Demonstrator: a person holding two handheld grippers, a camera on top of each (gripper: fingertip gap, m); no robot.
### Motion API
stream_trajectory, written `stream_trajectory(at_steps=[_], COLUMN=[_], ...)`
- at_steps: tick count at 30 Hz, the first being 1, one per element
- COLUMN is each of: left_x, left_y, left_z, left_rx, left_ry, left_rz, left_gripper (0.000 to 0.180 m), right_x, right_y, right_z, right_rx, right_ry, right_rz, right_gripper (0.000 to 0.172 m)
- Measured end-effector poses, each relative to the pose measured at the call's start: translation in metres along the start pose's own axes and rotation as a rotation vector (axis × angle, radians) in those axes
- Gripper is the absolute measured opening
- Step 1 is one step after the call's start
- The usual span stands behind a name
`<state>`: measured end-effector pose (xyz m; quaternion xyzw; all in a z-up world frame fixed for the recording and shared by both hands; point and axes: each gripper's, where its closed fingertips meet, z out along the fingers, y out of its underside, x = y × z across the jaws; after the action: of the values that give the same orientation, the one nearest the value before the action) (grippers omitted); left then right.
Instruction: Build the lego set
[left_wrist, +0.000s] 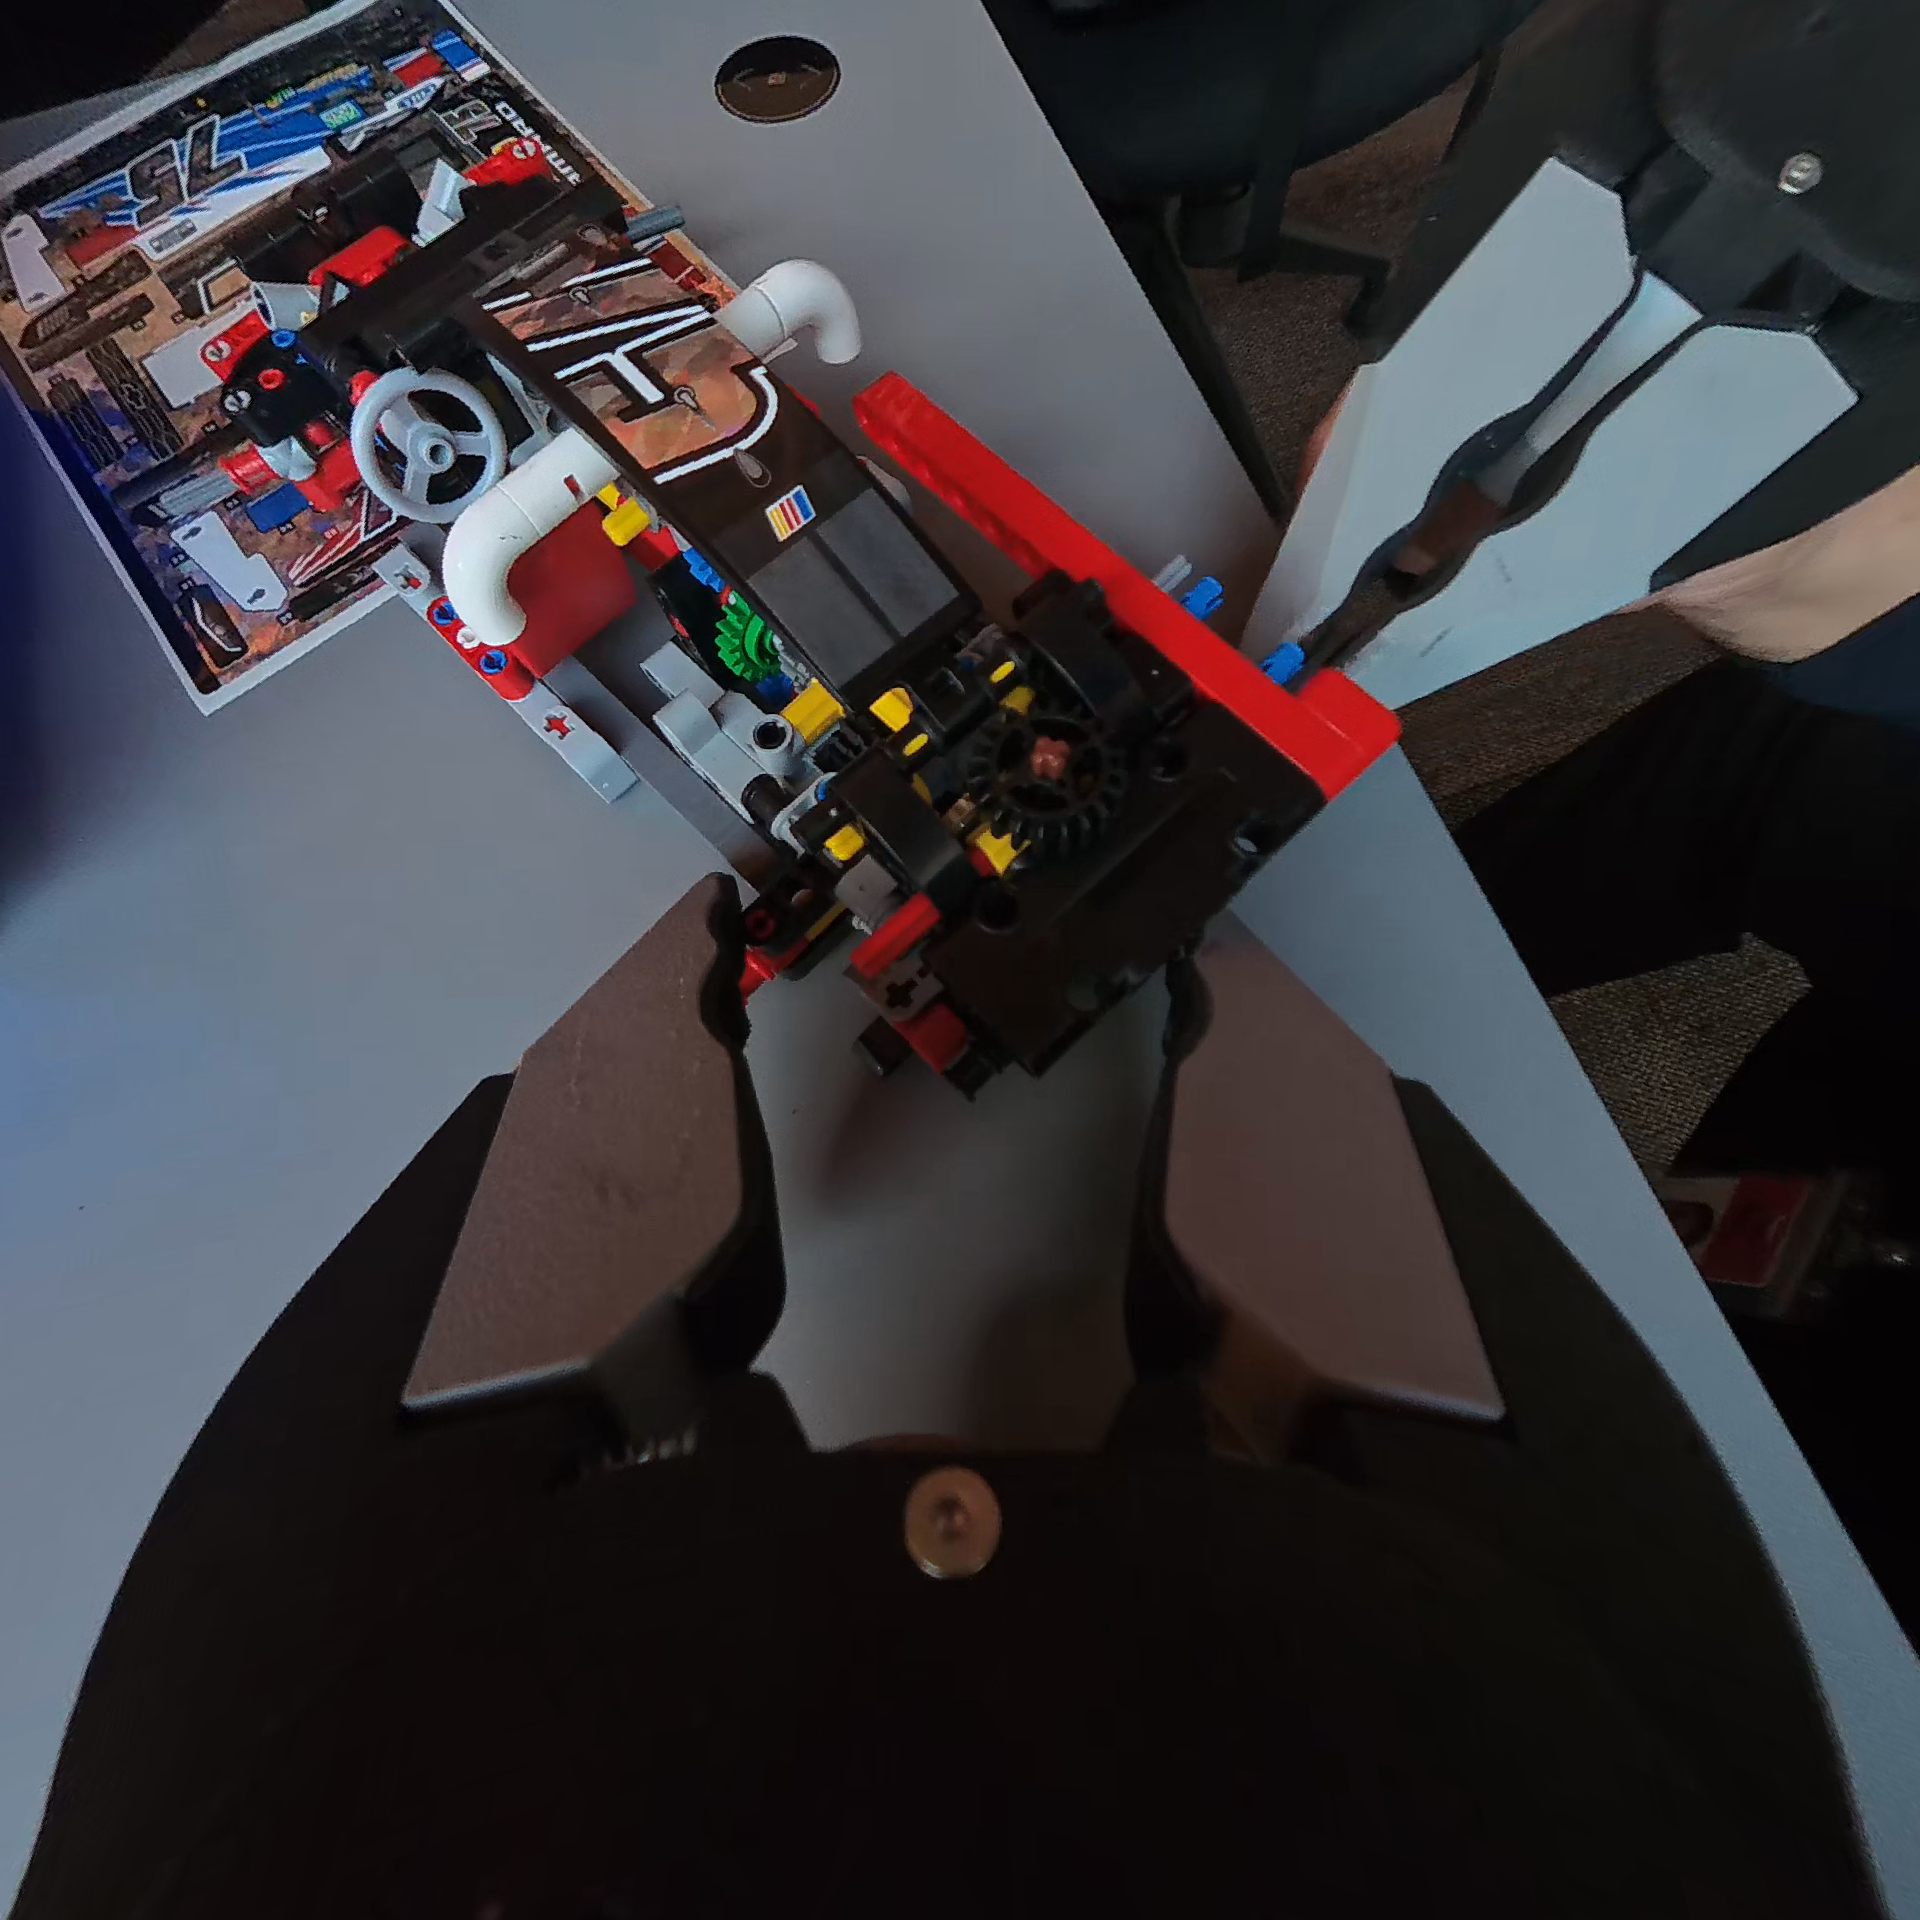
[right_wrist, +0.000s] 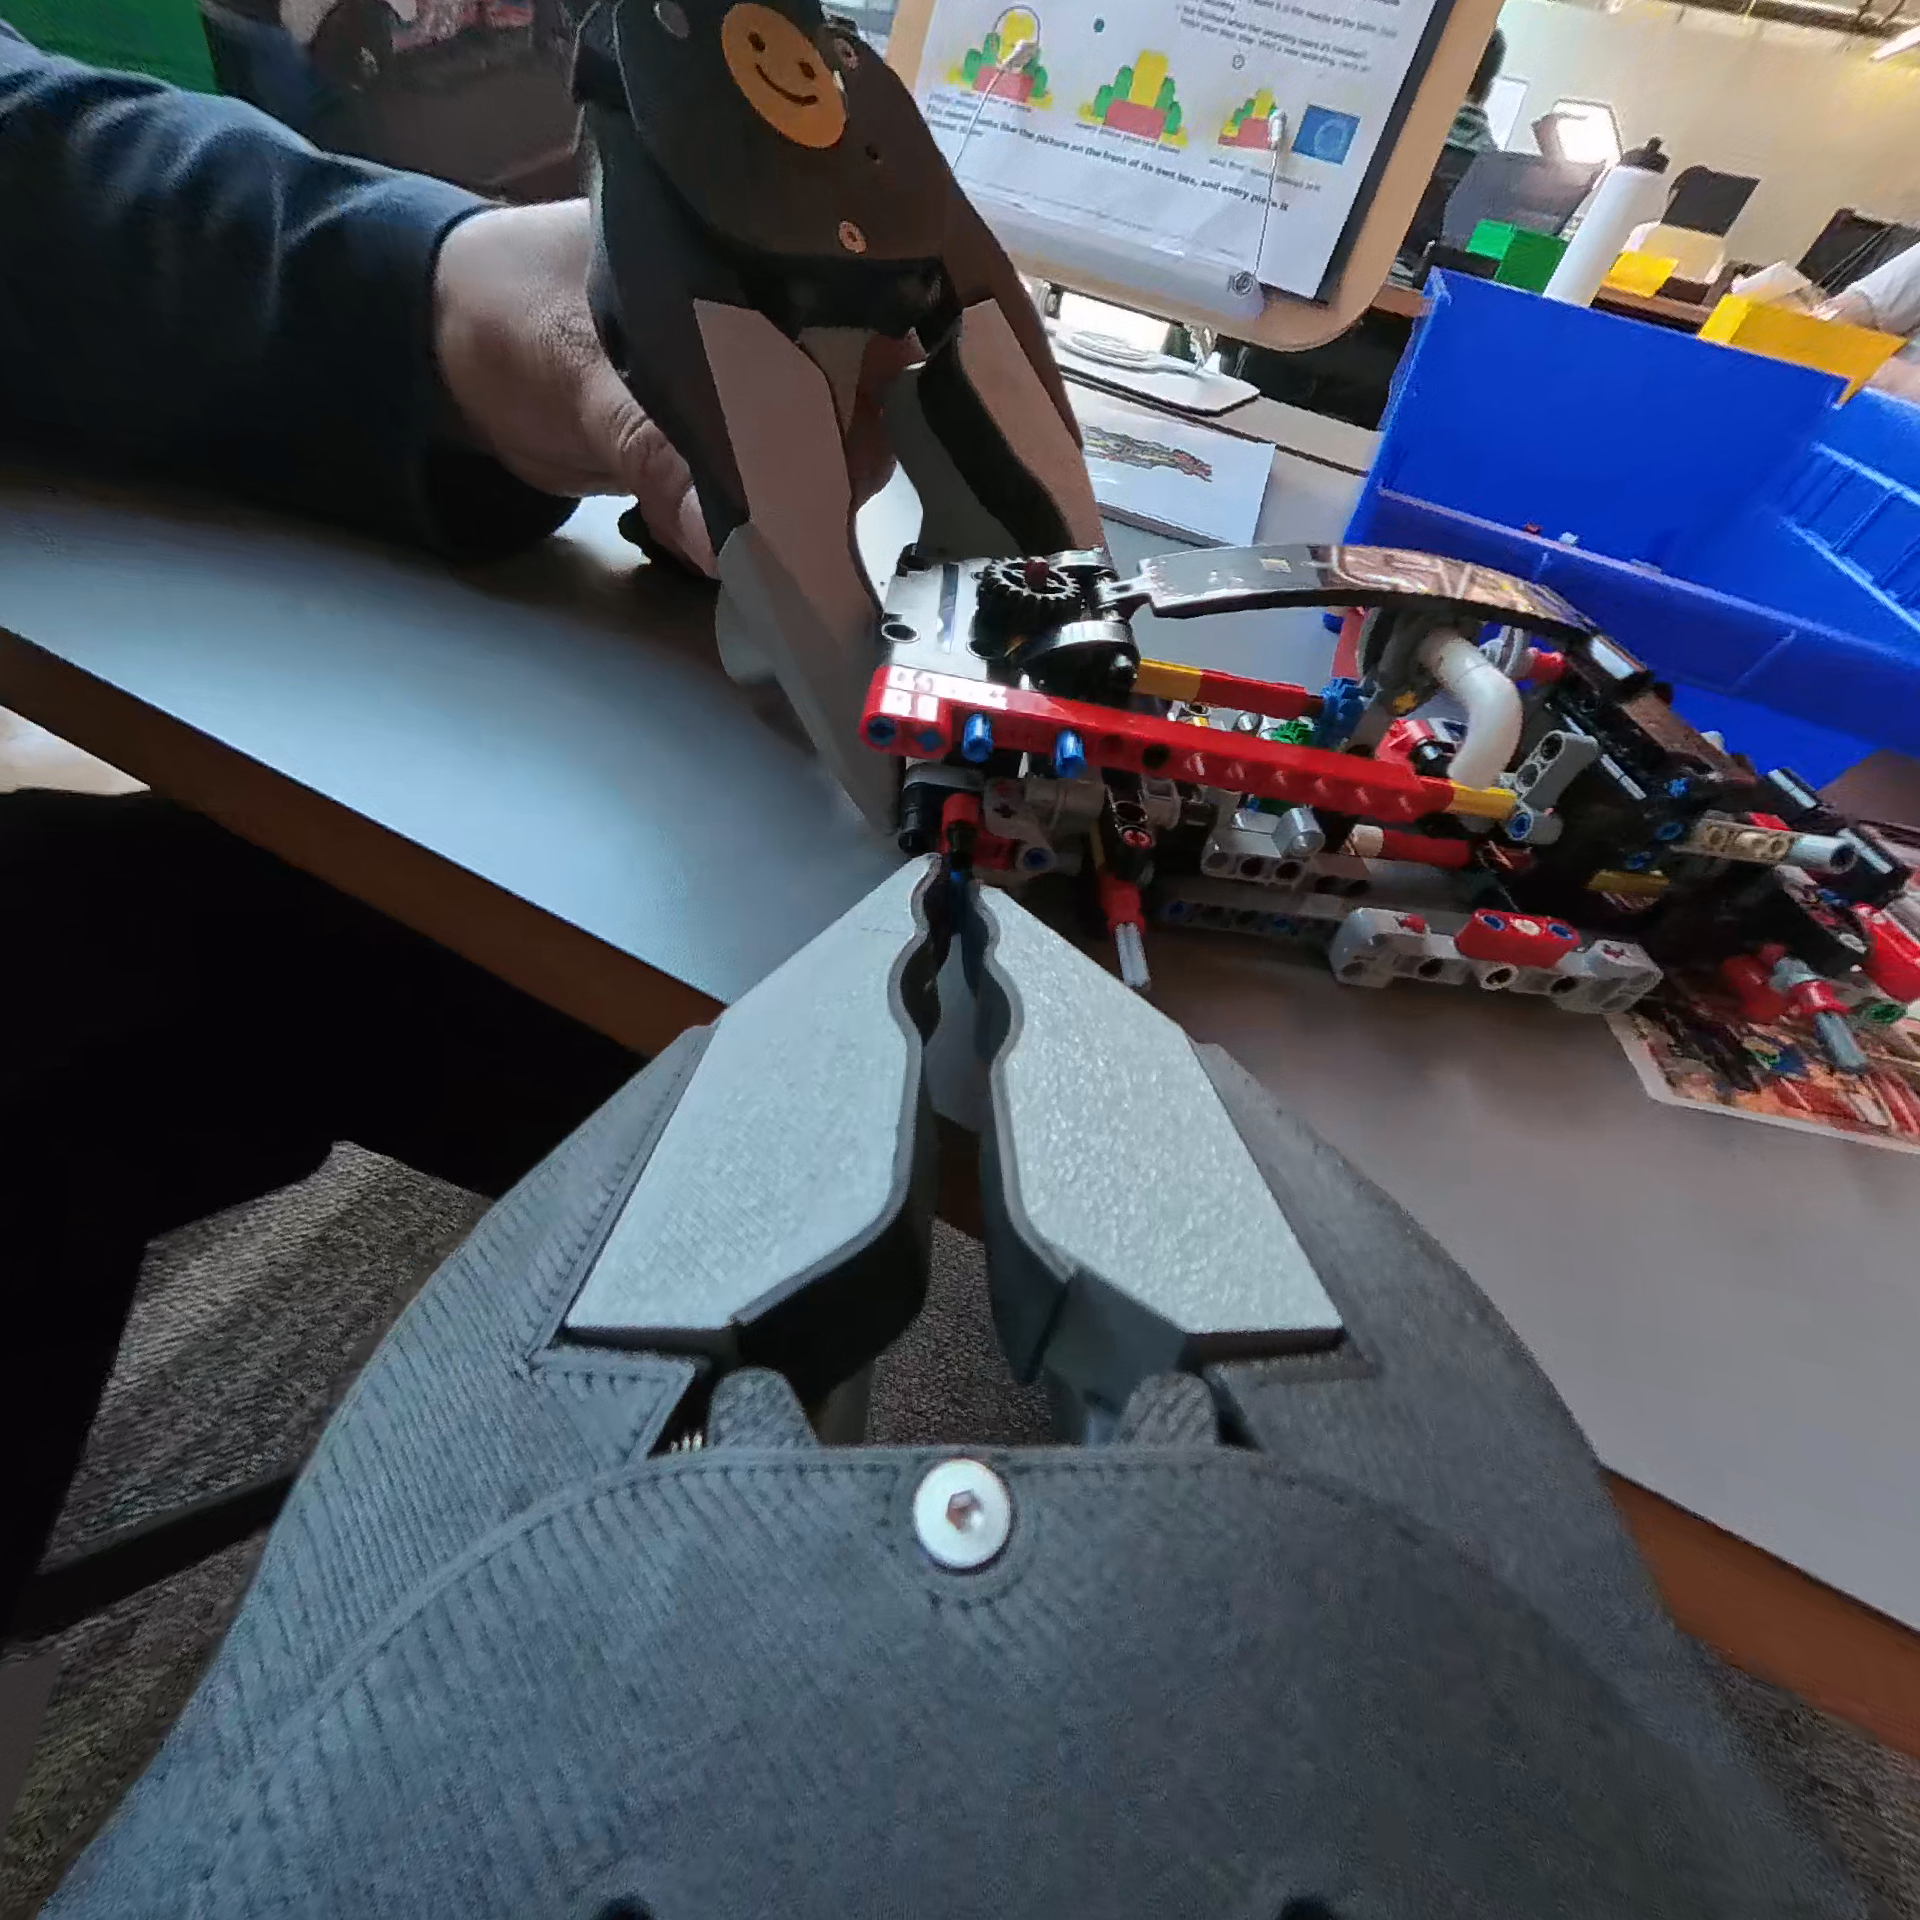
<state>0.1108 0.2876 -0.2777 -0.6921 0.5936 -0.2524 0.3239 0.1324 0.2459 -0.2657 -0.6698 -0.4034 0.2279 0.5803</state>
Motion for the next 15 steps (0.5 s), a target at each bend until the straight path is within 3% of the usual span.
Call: stream_trajectory(at_steps=[4,7,15], left_x=[0.000,0.006,0.003], left_y=[0.000,-0.001,-0.001], left_z=[0.000,0.003,0.003], left_rx=[0.001,-0.004,-0.008], left_ry=[0.002,0.003,-0.019], left_rz=[-0.002,0.050,0.051], left_gripper=[0.081,0.069,0.067], right_x=[-0.002,-0.007,0.000], right_y=[0.003,0.011,0.012], right_z=[0.001,0.005,0.000], right_rx=[-0.077,-0.138,-0.095], right_ry=[0.018,0.026,0.074], right_rz=[-0.199,-0.315,-0.158], right_gripper=[0.000,0.000,0.000])
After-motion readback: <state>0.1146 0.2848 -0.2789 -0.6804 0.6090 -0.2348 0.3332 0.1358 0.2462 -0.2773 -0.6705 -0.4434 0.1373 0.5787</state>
